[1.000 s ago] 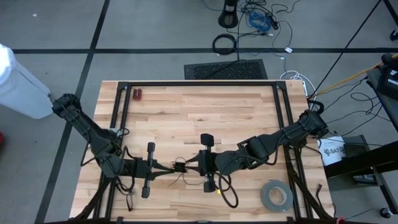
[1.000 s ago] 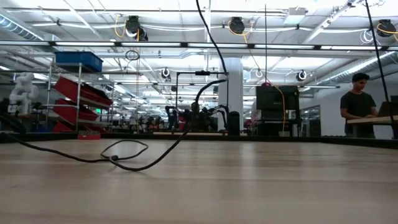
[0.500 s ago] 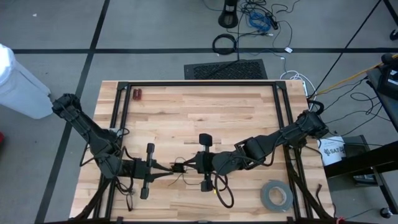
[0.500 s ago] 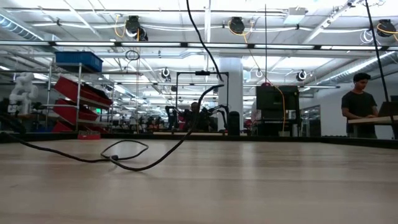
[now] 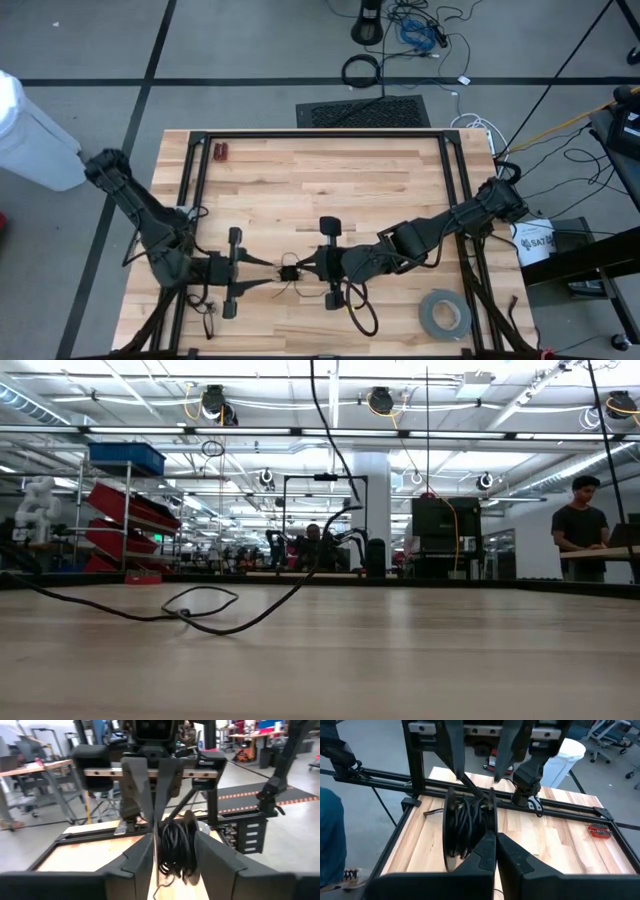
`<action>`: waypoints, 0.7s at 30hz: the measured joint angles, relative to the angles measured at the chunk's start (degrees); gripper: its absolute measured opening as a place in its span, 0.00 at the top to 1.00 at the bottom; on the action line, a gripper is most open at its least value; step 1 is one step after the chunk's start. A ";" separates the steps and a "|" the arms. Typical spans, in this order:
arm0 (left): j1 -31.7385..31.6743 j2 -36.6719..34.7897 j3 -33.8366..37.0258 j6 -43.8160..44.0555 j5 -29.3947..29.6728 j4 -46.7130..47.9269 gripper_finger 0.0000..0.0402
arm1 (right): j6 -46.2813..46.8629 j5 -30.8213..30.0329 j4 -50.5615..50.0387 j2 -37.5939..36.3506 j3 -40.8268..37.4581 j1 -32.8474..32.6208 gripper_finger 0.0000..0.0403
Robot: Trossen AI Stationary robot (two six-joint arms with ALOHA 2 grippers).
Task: Coil cords
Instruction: Coil the black wire on the spool
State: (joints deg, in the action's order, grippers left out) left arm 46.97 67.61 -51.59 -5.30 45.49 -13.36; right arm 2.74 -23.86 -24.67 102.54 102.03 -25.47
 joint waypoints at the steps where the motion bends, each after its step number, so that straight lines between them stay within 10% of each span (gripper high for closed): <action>1: 0.62 -0.49 0.00 0.00 1.13 0.45 0.62 | -0.10 -0.05 -0.02 -0.18 -0.04 0.00 1.00; 12: 4.23 -4.03 4.86 7.54 10.98 8.71 0.59 | -1.64 -4.97 -0.06 -2.80 -0.07 -1.76 1.00; 21: -3.54 2.24 13.32 2.55 2.38 -16.37 0.59 | -4.62 -6.29 1.89 -3.89 -0.05 -1.61 1.00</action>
State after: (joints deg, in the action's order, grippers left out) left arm 43.43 69.85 -38.27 -2.75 47.87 -29.73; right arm -1.88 -30.14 -22.79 98.65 101.97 -27.09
